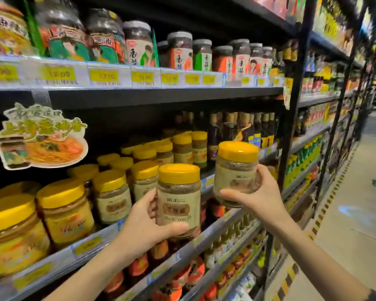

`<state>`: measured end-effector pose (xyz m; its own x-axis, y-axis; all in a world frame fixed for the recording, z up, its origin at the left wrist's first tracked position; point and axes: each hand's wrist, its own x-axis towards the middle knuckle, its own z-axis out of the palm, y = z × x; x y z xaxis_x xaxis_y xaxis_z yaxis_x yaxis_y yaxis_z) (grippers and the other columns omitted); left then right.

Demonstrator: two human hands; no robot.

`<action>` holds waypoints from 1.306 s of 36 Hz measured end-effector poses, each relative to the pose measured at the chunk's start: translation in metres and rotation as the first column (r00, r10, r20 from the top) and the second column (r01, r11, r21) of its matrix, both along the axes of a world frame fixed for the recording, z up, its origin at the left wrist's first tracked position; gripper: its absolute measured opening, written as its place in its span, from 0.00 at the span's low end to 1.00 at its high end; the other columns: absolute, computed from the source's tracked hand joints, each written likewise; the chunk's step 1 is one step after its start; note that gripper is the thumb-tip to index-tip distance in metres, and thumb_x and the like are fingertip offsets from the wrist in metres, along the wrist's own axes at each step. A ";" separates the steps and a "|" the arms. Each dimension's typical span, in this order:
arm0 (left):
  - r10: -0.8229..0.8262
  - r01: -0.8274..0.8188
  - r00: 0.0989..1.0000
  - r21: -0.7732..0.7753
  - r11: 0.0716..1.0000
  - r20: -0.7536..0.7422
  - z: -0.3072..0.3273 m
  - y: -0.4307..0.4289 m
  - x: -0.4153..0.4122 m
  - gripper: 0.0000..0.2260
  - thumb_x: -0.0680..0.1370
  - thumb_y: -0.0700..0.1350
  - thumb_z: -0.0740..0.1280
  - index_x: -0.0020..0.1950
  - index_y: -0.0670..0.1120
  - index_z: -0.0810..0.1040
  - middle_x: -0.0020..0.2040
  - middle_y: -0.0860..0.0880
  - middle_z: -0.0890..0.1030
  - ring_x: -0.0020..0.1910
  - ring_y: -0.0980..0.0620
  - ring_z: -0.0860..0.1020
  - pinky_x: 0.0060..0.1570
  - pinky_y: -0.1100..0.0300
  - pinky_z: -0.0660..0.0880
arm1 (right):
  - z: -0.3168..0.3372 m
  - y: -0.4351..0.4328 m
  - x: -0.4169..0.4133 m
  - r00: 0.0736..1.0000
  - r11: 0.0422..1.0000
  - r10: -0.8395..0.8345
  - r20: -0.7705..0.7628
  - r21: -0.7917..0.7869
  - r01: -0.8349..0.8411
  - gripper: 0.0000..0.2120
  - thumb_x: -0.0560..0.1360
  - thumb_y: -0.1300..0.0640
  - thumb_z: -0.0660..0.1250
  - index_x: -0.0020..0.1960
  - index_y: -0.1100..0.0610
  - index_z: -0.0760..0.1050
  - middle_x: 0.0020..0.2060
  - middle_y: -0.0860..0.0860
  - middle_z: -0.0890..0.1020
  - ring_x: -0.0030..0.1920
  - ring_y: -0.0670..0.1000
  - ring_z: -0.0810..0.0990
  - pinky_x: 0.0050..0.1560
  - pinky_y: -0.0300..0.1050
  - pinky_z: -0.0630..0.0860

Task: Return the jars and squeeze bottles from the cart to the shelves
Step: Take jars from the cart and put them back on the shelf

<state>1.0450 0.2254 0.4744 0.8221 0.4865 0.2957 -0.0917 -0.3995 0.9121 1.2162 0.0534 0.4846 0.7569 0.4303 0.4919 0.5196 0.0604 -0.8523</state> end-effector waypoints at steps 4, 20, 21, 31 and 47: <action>0.060 -0.060 0.998 0.002 0.998 -0.015 0.002 0.011 0.010 0.32 0.59 0.38 0.80 0.58 0.56 0.73 0.48 0.60 0.83 0.48 0.67 0.80 0.40 0.76 0.74 | -0.001 0.030 0.033 0.998 0.998 0.062 0.006 -0.008 -0.062 0.41 0.51 0.44 0.80 0.61 0.52 0.69 0.54 0.48 0.81 0.53 0.47 0.81 0.55 0.47 0.78; 0.446 -0.446 0.895 -0.002 0.895 0.002 0.006 0.017 0.039 0.46 0.46 0.59 0.81 0.62 0.56 0.72 0.54 0.63 0.81 0.53 0.64 0.79 0.45 0.74 0.76 | -0.007 0.156 0.124 0.880 0.872 0.473 0.046 -0.166 -0.460 0.35 0.55 0.52 0.82 0.58 0.52 0.69 0.51 0.43 0.80 0.51 0.40 0.79 0.50 0.36 0.76; 0.473 -0.473 0.881 -0.008 0.881 0.009 0.006 0.014 0.039 0.45 0.46 0.58 0.81 0.62 0.56 0.73 0.53 0.64 0.81 0.52 0.63 0.80 0.44 0.74 0.76 | -0.008 0.163 0.127 0.868 0.859 0.494 0.041 -0.177 -0.480 0.36 0.55 0.52 0.82 0.57 0.52 0.69 0.50 0.43 0.80 0.50 0.41 0.79 0.49 0.36 0.76; 0.647 -0.647 0.763 0.020 0.762 0.013 0.004 -0.011 0.021 0.45 0.42 0.62 0.80 0.58 0.57 0.74 0.51 0.63 0.82 0.50 0.63 0.81 0.41 0.74 0.76 | -0.017 0.207 0.130 0.803 0.762 0.595 0.035 -0.344 -0.549 0.41 0.52 0.49 0.83 0.60 0.54 0.68 0.49 0.47 0.80 0.50 0.47 0.79 0.50 0.41 0.75; 0.671 -0.671 0.741 0.031 0.741 0.016 0.008 -0.031 0.023 0.36 0.45 0.61 0.80 0.52 0.64 0.76 0.51 0.62 0.83 0.50 0.63 0.81 0.44 0.70 0.78 | -0.013 0.208 0.126 0.695 0.577 0.718 -0.022 -0.541 -0.612 0.27 0.57 0.49 0.81 0.50 0.50 0.71 0.48 0.47 0.80 0.51 0.48 0.79 0.51 0.42 0.77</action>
<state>1.0676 0.1949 0.4825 0.2856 0.9018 0.3242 0.2080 -0.3886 0.8976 1.3424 0.2612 0.4711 0.0778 0.9833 0.1645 0.6448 0.0762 -0.7605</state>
